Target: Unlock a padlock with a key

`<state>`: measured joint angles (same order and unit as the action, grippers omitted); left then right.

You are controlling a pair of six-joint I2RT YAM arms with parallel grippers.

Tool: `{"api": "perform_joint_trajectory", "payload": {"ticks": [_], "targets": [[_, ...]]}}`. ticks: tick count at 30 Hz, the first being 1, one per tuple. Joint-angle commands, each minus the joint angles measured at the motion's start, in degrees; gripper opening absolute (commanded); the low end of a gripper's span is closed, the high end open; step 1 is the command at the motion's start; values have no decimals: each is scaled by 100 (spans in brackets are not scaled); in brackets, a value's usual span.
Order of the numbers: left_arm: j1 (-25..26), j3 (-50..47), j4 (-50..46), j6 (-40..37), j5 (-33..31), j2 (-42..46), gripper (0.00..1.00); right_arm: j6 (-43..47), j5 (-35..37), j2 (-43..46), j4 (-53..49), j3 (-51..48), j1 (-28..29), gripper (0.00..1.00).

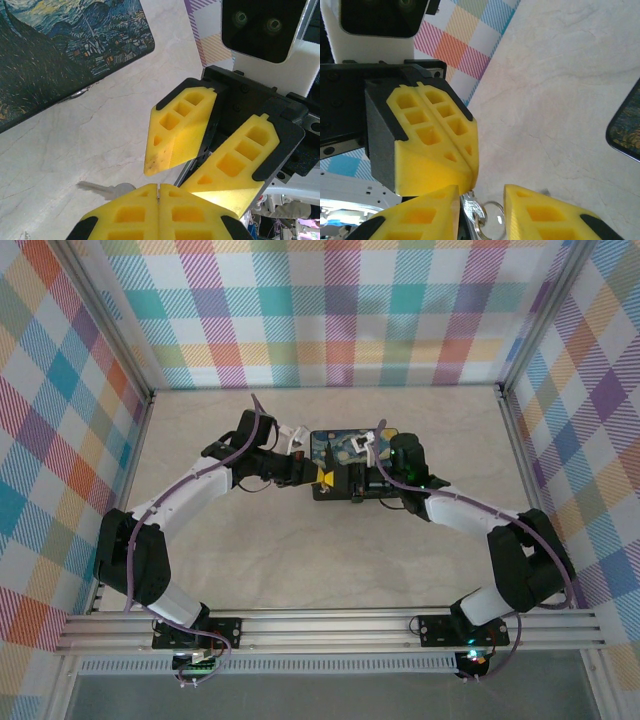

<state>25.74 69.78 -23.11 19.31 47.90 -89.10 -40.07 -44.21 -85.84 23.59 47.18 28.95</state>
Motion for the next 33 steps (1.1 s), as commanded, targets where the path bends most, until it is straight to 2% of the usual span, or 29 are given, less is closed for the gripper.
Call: {"api": "perform_joint_trajectory", "payload": {"ticks": [1,7,11,23,29,33], "targets": [[-33,46,301,155,44,67,0,-326,-300,-125,583,-65,5,29],[-86,1,413,249,95,146,0,-351,-261,-176,636,-141,5,30],[-121,-31,429,278,45,191,0,-426,-365,-227,756,-162,3,26],[-183,-193,1142,705,84,229,0,-806,-527,-267,1176,-198,5,25],[-184,-258,1322,833,184,252,0,-1034,-466,-225,1505,-206,-7,14],[-187,-336,1349,835,246,325,0,-1014,-341,-148,1382,-221,-3,12]]}}
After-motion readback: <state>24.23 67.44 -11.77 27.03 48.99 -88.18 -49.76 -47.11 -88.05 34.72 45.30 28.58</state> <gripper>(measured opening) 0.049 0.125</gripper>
